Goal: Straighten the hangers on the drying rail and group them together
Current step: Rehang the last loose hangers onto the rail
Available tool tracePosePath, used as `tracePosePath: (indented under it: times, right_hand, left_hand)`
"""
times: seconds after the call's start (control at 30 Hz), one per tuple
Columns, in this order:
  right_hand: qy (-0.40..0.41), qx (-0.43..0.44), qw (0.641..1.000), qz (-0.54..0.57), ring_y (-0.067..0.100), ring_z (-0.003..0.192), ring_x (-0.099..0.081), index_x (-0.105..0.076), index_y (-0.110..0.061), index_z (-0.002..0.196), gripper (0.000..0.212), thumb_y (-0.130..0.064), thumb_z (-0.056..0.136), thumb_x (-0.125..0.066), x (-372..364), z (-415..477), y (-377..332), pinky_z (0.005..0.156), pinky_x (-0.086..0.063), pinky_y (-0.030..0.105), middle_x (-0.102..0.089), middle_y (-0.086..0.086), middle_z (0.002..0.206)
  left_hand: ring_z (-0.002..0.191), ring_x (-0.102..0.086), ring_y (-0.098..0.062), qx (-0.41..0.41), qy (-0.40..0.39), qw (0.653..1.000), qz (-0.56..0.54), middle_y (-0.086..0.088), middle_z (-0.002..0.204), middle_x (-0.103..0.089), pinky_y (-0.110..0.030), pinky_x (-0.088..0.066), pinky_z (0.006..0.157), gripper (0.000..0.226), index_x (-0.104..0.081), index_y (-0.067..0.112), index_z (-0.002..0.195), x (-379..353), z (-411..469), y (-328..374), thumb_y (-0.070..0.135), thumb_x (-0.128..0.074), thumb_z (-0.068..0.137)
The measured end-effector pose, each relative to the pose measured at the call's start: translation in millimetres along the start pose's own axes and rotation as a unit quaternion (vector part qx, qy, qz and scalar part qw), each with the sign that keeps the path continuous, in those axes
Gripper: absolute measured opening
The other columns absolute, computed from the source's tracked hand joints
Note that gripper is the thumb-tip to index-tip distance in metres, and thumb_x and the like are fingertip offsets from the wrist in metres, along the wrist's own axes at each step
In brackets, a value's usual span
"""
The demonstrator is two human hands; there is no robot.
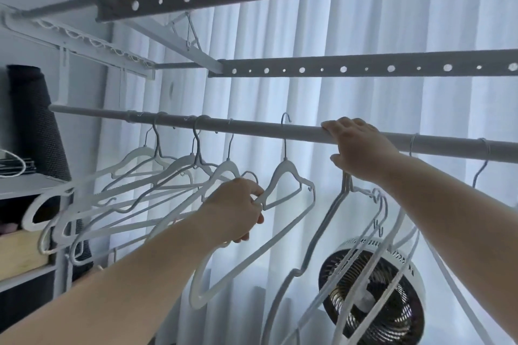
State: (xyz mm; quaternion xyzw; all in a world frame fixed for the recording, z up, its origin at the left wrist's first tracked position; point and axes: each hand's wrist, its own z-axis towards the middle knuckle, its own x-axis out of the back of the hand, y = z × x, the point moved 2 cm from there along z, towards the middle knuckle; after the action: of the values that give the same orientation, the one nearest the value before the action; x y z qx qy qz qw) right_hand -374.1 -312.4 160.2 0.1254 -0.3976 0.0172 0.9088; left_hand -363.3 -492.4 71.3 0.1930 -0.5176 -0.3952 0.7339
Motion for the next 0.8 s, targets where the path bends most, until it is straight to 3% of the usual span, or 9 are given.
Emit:
tracePosePath:
  times: [0.2, 0.47, 0.57, 0.63, 0.7, 0.8]
  right_hand:
    - [-0.003, 0.006, 1.0, 0.007, 0.026, 0.126, -0.036, -0.031, -0.016, 0.136, 0.053, -0.014, 0.087, -0.05, -2.4, 1.3, 0.5, 0.106, -0.026, 0.032, -0.042, 0.007, 0.135]
    - [0.001, 0.009, 1.0, 0.019, 0.025, 0.128, -0.035, -0.032, -0.016, 0.136, 0.054, -0.008, 0.085, -0.048, -2.9, -0.2, 1.2, 0.108, -0.023, 0.031, -0.041, 0.008, 0.137]
    - [0.003, 0.01, 1.0, 0.022, 0.025, 0.128, -0.035, -0.032, -0.017, 0.136, 0.054, -0.007, 0.085, -0.047, -1.7, -0.7, 2.8, 0.107, -0.023, 0.031, -0.041, 0.007, 0.137]
    - [0.001, 0.008, 1.0, 0.022, 0.025, 0.127, -0.035, -0.031, -0.017, 0.136, 0.053, -0.01, 0.086, -0.048, -1.1, -1.4, 3.9, 0.106, -0.025, 0.032, -0.042, 0.007, 0.136]
    - [-0.001, 0.005, 1.0, 0.024, 0.025, 0.126, -0.036, -0.031, -0.018, 0.136, 0.052, -0.013, 0.087, -0.048, 0.1, -1.8, 4.7, 0.105, -0.026, 0.032, -0.042, 0.006, 0.136]
    - [0.003, -0.006, 1.0, 0.023, 0.025, 0.124, -0.037, -0.033, -0.018, 0.135, 0.05, -0.019, 0.088, -0.047, 1.7, -1.2, 2.4, 0.106, -0.024, 0.033, -0.043, 0.007, 0.135]
  left_hand:
    - [0.031, -0.045, -0.008, 0.008, -0.02, 1.0, 0.005, 0.005, 0.071, -0.063, -0.029, -0.045, 0.054, 0.029, -0.053, 0.019, 0.111, -9.0, 1.5, -0.7, 0.009, -0.038, 0.089]
    - [0.043, -0.053, -0.016, 0.015, -0.037, 0.999, 0.035, 0.0, 0.082, -0.066, -0.035, -0.05, 0.06, 0.03, -0.051, 0.02, 0.113, -16.9, -5.0, 3.2, 0.012, -0.035, 0.089]
    - [0.059, -0.059, -0.022, 0.029, -0.054, 0.997, 0.044, -0.007, 0.093, -0.07, -0.034, -0.052, 0.065, 0.031, -0.05, 0.022, 0.117, -16.2, -8.2, 4.7, 0.019, -0.038, 0.089]
    - [0.08, -0.063, -0.02, 0.019, -0.056, 0.995, 0.077, -0.003, 0.105, -0.066, -0.03, -0.05, 0.074, 0.034, -0.047, 0.023, 0.123, -13.3, -9.7, 4.7, 0.029, -0.043, 0.09]
    - [0.104, -0.057, -0.016, -0.003, -0.02, 0.993, 0.118, 0.005, 0.115, -0.06, -0.027, -0.043, 0.083, 0.04, -0.046, 0.023, 0.127, -7.3, -11.8, 3.8, 0.037, -0.045, 0.089]
    - [0.107, -0.054, -0.013, -0.061, 0.112, 0.981, 0.146, 0.011, 0.11, -0.06, -0.025, -0.039, 0.081, 0.033, -0.054, 0.027, 0.119, 9.8, -22.0, 0.4, 0.038, -0.049, 0.087]
